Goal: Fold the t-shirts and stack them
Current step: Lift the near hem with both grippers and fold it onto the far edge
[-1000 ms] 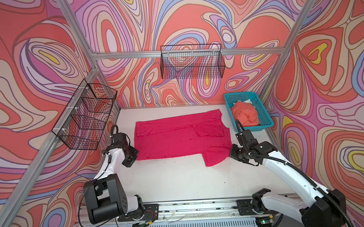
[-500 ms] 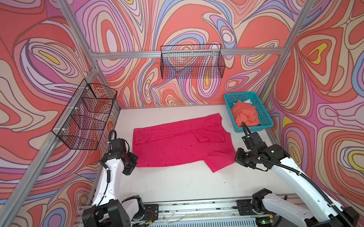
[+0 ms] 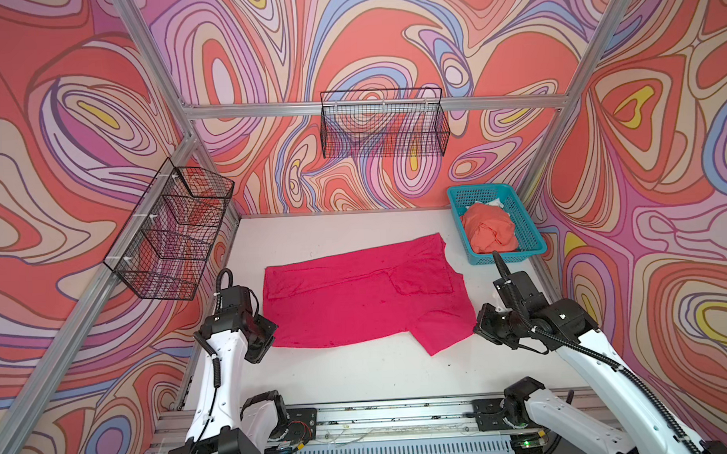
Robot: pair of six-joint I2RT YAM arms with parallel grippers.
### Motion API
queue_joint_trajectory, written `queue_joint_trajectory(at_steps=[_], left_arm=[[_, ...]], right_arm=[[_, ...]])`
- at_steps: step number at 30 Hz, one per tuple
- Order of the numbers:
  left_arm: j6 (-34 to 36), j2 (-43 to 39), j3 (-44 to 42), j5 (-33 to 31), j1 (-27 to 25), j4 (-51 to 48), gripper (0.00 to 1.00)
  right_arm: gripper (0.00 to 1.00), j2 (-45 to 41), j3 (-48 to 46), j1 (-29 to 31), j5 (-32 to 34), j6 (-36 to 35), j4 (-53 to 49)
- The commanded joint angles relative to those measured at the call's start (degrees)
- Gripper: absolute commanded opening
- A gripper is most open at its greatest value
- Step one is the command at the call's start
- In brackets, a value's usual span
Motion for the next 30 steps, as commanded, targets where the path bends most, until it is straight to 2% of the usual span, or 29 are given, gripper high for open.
queue_joint_trajectory(at_steps=[1,6,10,15,22,30], left_arm=[[-1.28,1.90,-1.10,1.65,-0.06,2.94,0.00],[3.21,9.48,4.47,1.16,-0.05,5.99,0.00],[5.92,15.23,10.08,-0.49,-0.06,6.41,0.00],[7.18,23.70,14.71,1.04,-0.04,9.73,0.00],[8.72,31.04,20.44,-0.53,0.10,10.36,0.00],[8.33,34.19,19.78,-0.09,0.64,13.30,0.00]], right_arm=[[0.00,6.12,2.54,0.28,1.42,-2.11,3.60],[0.00,21.35,13.02,-0.11,6.45,-10.91,12.32],[0.00,30.93,17.96,-2.29,4.88,-16.22,18.30],[0.00,40.70,24.33,-6.09,3.51,-21.72,21.87],[0.00,51.69,35.92,-8.53,1.72,-25.71,22.44],[0.00,59.41,41.22,-8.95,-1.23,-27.09,23.33]])
